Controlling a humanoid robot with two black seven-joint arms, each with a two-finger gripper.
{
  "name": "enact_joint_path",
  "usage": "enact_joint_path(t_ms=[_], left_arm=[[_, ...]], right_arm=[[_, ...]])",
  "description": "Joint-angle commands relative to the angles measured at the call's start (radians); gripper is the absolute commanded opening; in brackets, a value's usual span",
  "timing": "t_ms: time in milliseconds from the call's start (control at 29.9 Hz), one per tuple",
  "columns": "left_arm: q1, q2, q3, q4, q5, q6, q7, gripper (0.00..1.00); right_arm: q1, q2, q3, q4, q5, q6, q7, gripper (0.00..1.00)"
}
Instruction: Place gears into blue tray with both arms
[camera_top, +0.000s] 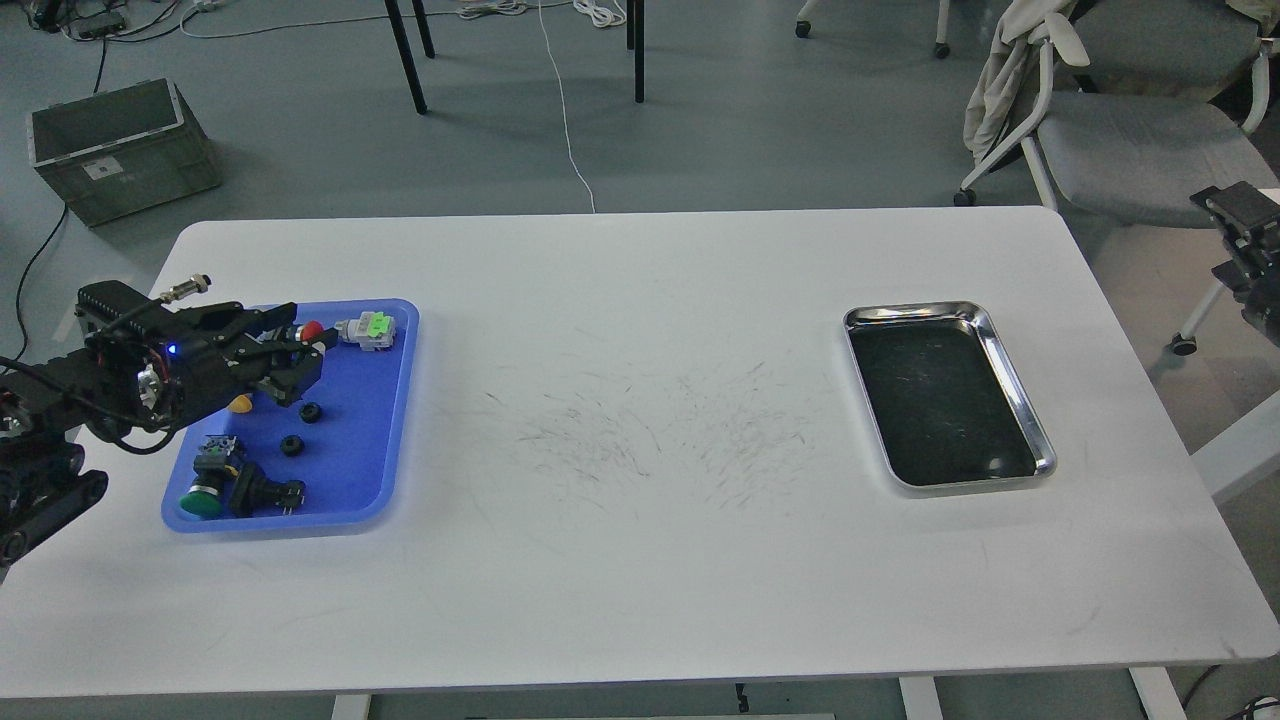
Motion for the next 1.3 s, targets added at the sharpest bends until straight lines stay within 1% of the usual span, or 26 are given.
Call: enact_joint_path(t_ms=[0, 67, 134, 201, 301, 435, 502, 602, 635, 769, 903, 1003, 1036, 1170, 1271], left_arm=[[-0.036, 0.024, -0.008, -0.003, -0.133, -0.026, 0.0, 0.63], [-0.064, 0.029, -0.01, -0.003, -0.229, -0.066, 0.0, 0.65], [-0.108, 0.032, -0.014, -0.005, -0.366, -0.125, 0.0, 0.65], [-0.15, 0.039, -0.008, -0.003, -0.501, -0.19, 0.0, 0.69], [-0.182, 0.049, -0.02, -0.003, -0.618, -0.224, 0.0, 0.7], [-0.25, 0.066, -0.036, -0.003, -0.76, -0.323, 0.0, 0.72], [-0.256, 0.066, -0.048, -0.003, -0.854, -0.353, 0.0, 0.75], [-0.257, 0.063, -0.056, -0.003, -0.99, -0.373, 0.0, 0.78], [-0.256, 0.061, -0.062, -0.003, -1.051, -0.38, 0.0, 0.8], [-0.247, 0.053, -0.097, -0.003, -1.268, -0.383, 0.0, 0.87], [-0.248, 0.052, -0.141, -0.014, -1.417, -0.382, 0.0, 0.87], [-0.244, 0.047, -0.183, -0.014, -1.477, -0.377, 0.0, 0.88], [-0.242, 0.044, -0.183, -0.014, -1.477, -0.373, 0.0, 0.91], [-0.242, 0.033, -0.172, -0.037, -1.475, -0.348, 0.0, 0.94], [-0.234, 0.018, -0.166, -0.022, -1.478, -0.359, 0.0, 0.94]], right_arm=[[0.004, -0.005, -0.002, 0.001, 0.001, 0.003, 0.0, 0.96], [0.007, -0.005, 0.0, 0.001, -0.001, 0.003, 0.0, 0.96], [0.009, -0.011, 0.0, 0.002, -0.001, 0.004, 0.0, 0.96], [0.011, -0.023, 0.0, 0.014, -0.001, 0.004, 0.0, 0.96], [0.012, -0.045, 0.0, 0.04, -0.001, 0.004, 0.0, 0.96], [0.014, -0.077, 0.02, 0.059, 0.001, 0.004, 0.005, 0.96], [0.018, -0.092, 0.055, 0.071, 0.002, 0.003, 0.006, 0.96], [0.006, -0.138, 0.13, 0.123, 0.002, -0.008, 0.006, 0.96], [-0.002, -0.155, 0.15, 0.145, 0.004, -0.01, 0.008, 0.96], [-0.016, -0.171, 0.201, 0.208, 0.012, -0.048, 0.018, 0.96], [-0.019, -0.191, 0.235, 0.252, 0.018, -0.071, 0.018, 0.96], [-0.019, -0.197, 0.236, 0.306, 0.018, -0.076, 0.018, 0.99], [-0.019, -0.198, 0.236, 0.32, 0.018, -0.082, 0.018, 0.99], [-0.019, -0.201, 0.245, 0.347, 0.024, -0.094, 0.008, 0.99], [-0.023, -0.198, 0.255, 0.364, 0.102, -0.094, 0.008, 0.99]])
